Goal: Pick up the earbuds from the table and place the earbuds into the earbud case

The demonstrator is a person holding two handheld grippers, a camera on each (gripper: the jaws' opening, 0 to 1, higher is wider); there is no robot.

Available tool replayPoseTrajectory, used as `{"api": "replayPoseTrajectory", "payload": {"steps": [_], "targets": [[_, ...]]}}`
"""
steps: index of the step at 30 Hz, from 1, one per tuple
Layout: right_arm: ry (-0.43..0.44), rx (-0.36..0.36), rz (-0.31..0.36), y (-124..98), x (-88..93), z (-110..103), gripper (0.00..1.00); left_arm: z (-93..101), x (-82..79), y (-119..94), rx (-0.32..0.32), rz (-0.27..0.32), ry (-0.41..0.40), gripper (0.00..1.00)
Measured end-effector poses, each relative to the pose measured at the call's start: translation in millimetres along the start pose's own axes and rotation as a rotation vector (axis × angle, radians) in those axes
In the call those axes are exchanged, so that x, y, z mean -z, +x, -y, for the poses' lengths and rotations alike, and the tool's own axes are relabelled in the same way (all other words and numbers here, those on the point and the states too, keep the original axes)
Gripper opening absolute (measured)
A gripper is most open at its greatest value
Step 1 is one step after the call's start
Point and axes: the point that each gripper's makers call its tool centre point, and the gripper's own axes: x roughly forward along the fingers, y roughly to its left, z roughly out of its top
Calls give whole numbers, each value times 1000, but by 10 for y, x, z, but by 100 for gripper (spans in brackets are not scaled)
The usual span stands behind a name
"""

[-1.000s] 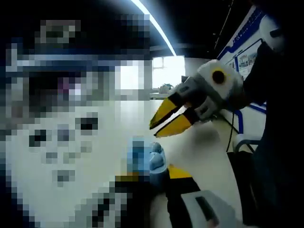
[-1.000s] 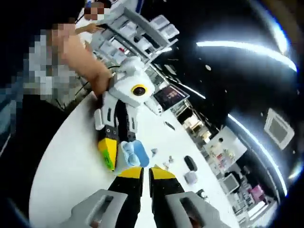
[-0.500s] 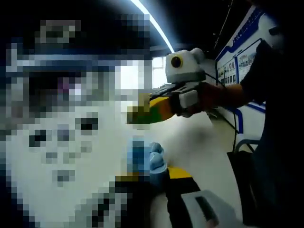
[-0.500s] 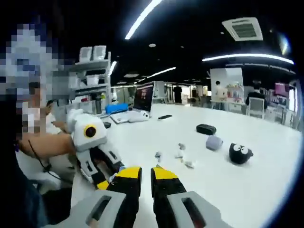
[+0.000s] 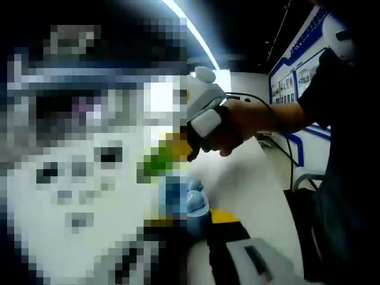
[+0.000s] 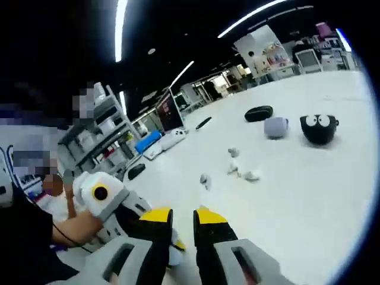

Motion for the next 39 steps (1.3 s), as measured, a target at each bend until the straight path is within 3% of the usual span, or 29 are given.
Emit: {"api": "replayPoseTrajectory", "payload": {"steps": [3, 9, 17, 23, 32, 39], "targets": [[112, -35, -10, -11, 26, -8, 18, 2, 0, 1, 0, 0, 0, 19], [228, -108, -41, -7, 98, -90, 17, 5, 0, 0, 1, 1, 3, 19], [287, -124, -52, 3, 124, -102, 14, 5, 3, 0, 2, -1, -4, 19], [242, -133, -48, -18, 112, -139, 13, 3, 5, 2, 2, -2, -9, 19], [74, -142, -24, -76, 93, -180, 12, -4, 7, 8, 7, -5, -20, 19], [1, -140, -5, -127, 80, -176, 9, -7, 11, 10, 10, -7, -30, 19]]}}
